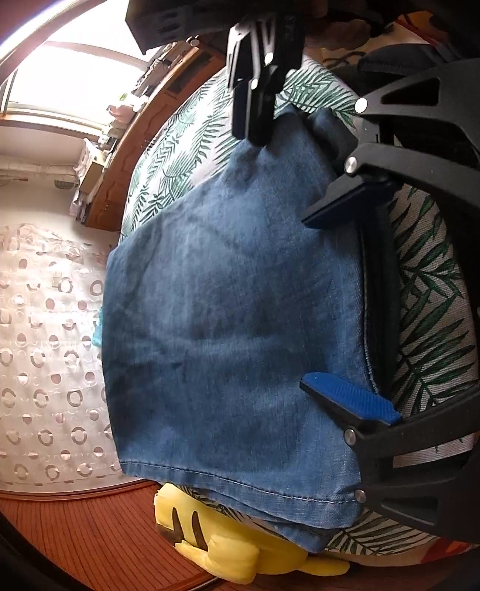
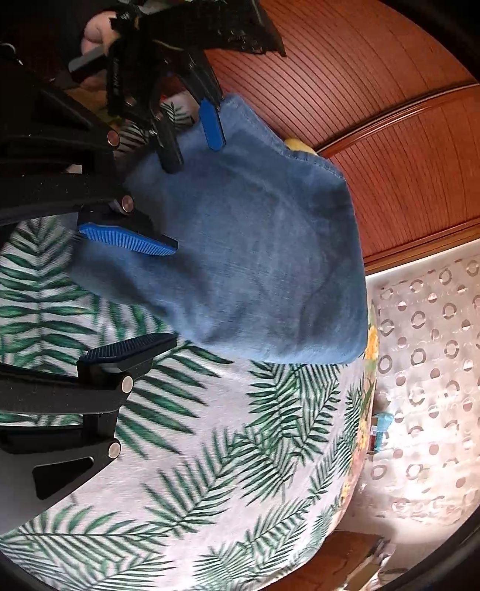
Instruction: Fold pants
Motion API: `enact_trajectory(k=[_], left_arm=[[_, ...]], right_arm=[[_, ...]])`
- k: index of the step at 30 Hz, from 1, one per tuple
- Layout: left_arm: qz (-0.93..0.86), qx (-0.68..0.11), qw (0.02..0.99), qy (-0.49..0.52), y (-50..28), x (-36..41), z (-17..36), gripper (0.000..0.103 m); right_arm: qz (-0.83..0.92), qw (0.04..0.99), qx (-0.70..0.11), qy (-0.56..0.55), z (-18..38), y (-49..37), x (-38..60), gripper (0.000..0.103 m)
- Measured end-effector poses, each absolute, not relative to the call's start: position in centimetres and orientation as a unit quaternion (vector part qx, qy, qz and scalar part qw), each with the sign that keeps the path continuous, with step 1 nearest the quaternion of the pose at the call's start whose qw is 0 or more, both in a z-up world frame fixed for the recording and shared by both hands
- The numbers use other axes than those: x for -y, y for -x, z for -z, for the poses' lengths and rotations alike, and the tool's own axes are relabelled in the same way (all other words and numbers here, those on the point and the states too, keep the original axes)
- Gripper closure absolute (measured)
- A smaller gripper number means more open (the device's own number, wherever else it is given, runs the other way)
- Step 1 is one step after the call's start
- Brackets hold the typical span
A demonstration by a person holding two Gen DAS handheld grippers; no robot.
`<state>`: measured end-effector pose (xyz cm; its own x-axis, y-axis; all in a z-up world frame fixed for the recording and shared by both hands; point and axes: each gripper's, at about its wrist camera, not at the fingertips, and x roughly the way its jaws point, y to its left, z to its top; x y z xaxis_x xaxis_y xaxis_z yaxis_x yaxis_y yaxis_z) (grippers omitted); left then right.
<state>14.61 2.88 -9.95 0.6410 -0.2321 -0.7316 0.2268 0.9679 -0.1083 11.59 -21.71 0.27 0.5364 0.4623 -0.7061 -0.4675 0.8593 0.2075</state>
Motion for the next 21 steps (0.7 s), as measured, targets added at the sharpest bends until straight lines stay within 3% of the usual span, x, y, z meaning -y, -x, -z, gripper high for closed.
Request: enact_trajectory(k=[16,17,18,21], left_arm=[[0.130,-0.398,0.908,-0.005,-13.5,-3.9,10.1,0.022],[0.131,-0.397,0.909,-0.004,-13.5,-4.0,10.1,0.022],[0.132,-0.396,0.909,-0.003,-13.5,-4.0,10.1,0.022],[0.135,-0.396,0.908,-0.001,-13.5,-4.2,10.0,0.022]], right_arm=[[-0.283,0.864,-0.416,-0.004,1.3,-11.1,20.5,0.058],[-0.288,0.865,-0.411,-0.006,1.1,-11.1,20.3,0.063],[-0.298,0.865,-0.403,-0.011,1.0,-11.0,20.4,0.074],[-0.315,0.864,-0.392,-0.035,0.4,-11.0,21.0,0.081]])
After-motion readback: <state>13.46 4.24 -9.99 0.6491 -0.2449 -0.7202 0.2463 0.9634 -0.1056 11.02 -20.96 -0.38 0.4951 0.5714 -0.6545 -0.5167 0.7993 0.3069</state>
